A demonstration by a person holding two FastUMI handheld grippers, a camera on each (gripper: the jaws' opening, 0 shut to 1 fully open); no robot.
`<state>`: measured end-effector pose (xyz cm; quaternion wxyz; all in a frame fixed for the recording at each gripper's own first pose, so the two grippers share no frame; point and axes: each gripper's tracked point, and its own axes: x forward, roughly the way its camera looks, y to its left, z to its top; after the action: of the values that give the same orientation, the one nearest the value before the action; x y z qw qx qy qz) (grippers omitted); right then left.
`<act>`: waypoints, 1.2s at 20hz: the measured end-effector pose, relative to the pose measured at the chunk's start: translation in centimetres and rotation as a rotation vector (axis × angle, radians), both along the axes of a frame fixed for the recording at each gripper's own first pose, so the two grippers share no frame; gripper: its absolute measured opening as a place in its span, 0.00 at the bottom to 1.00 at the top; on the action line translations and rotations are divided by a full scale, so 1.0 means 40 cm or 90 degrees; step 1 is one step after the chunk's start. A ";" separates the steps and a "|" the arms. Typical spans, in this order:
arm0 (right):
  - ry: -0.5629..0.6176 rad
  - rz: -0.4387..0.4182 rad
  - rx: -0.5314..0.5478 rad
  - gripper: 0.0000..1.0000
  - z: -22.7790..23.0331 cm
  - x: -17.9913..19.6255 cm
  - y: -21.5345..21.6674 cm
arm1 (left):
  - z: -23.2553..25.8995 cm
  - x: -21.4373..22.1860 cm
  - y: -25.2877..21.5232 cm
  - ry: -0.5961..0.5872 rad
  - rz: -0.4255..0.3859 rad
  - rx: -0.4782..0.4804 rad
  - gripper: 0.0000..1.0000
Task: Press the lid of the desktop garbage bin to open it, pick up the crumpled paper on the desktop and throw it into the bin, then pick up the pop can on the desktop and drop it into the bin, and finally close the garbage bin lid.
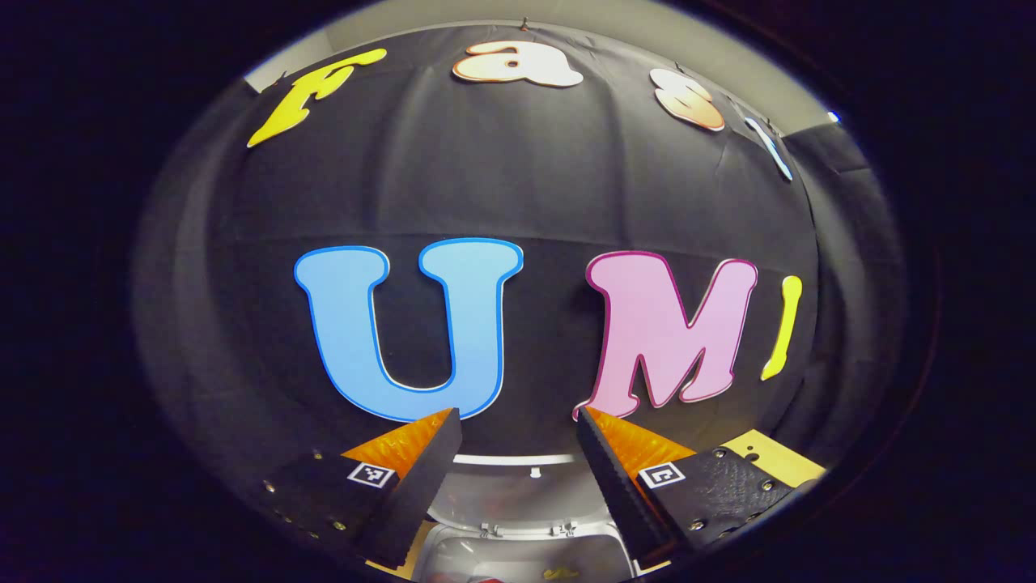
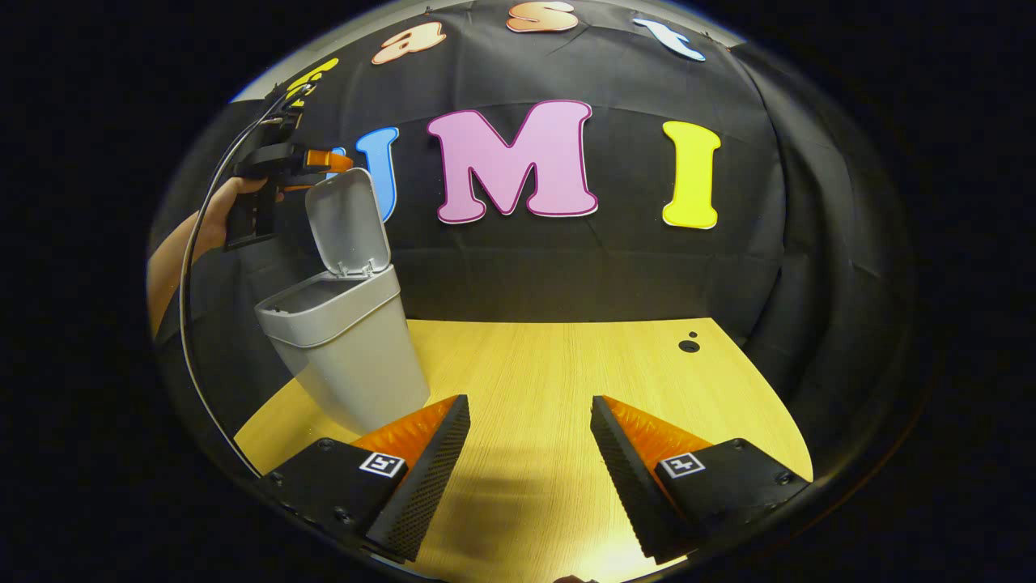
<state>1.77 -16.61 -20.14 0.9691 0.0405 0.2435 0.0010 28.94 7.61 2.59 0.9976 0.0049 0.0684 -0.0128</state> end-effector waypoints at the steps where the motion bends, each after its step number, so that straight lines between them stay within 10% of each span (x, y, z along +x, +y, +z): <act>1: -0.002 0.003 -0.001 0.98 0.005 0.004 -0.001 | -0.003 -0.015 -0.002 0.012 -0.001 0.000 0.94; 24: -0.004 0.123 -0.023 0.98 -0.016 -0.069 -0.025 | -0.392 -0.388 -0.017 0.094 0.115 -0.076 0.95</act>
<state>-0.98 -17.59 -20.78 0.9657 -0.0006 0.2435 0.0899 13.43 6.91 -13.08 0.9855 -0.0616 0.1407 0.0724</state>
